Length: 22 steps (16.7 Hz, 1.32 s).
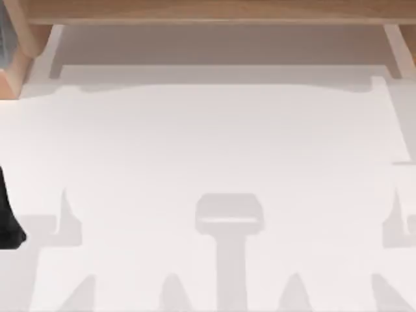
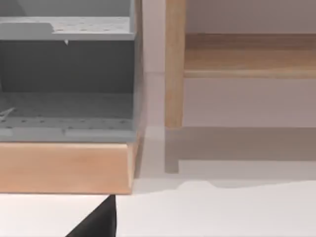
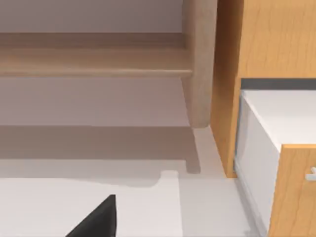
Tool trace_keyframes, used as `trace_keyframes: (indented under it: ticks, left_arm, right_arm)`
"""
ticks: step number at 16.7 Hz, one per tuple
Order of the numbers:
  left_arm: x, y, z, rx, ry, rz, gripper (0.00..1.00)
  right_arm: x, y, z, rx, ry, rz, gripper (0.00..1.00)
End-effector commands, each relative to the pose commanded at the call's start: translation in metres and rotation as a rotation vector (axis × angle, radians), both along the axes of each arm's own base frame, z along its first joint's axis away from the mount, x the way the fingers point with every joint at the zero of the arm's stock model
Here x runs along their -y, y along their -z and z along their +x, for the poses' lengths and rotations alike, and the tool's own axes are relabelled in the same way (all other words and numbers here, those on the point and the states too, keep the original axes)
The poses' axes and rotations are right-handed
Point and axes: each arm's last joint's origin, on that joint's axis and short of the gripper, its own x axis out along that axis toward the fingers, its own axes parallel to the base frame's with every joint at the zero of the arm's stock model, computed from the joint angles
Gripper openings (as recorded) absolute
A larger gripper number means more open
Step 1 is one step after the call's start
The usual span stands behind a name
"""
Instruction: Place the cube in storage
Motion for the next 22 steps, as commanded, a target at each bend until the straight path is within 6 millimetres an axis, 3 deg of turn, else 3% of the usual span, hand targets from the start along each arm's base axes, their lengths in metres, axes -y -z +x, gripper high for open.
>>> trace_keyframes:
  ticks: [3, 6, 8, 11, 14, 17, 19, 22]
  left_arm:
    - [0.000, 0.000, 0.000, 0.000, 0.000, 0.000, 1.00]
    - [0.000, 0.000, 0.000, 0.000, 0.000, 0.000, 1.00]
    - [0.000, 0.000, 0.000, 0.000, 0.000, 0.000, 1.00]
    - [0.000, 0.000, 0.000, 0.000, 0.000, 0.000, 1.00]
    - [0.000, 0.000, 0.000, 0.000, 0.000, 0.000, 1.00]
    - [0.000, 0.000, 0.000, 0.000, 0.000, 0.000, 1.00]
    - [0.000, 0.000, 0.000, 0.000, 0.000, 0.000, 1.00]
    - [0.000, 0.000, 0.000, 0.000, 0.000, 0.000, 1.00]
  right_arm:
    - [0.000, -0.002, 0.000, -0.003, -0.003, -0.002, 1.00]
    - [-0.003, -0.023, 0.002, -0.012, -0.007, -0.010, 1.00]
    - [-0.006, -0.050, 0.007, -0.017, -0.001, -0.017, 1.00]
    - [-0.015, -0.106, 0.027, -0.020, 0.010, -0.026, 1.00]
    - [-0.033, -0.162, 0.065, -0.023, 0.020, -0.031, 1.00]
    - [-0.062, -0.203, 0.116, -0.034, 0.032, -0.036, 1.00]
    - [-0.089, -0.220, 0.154, -0.048, 0.038, -0.043, 1.00]
    - [-0.137, -0.227, 0.207, -0.069, 0.042, -0.055, 1.00]
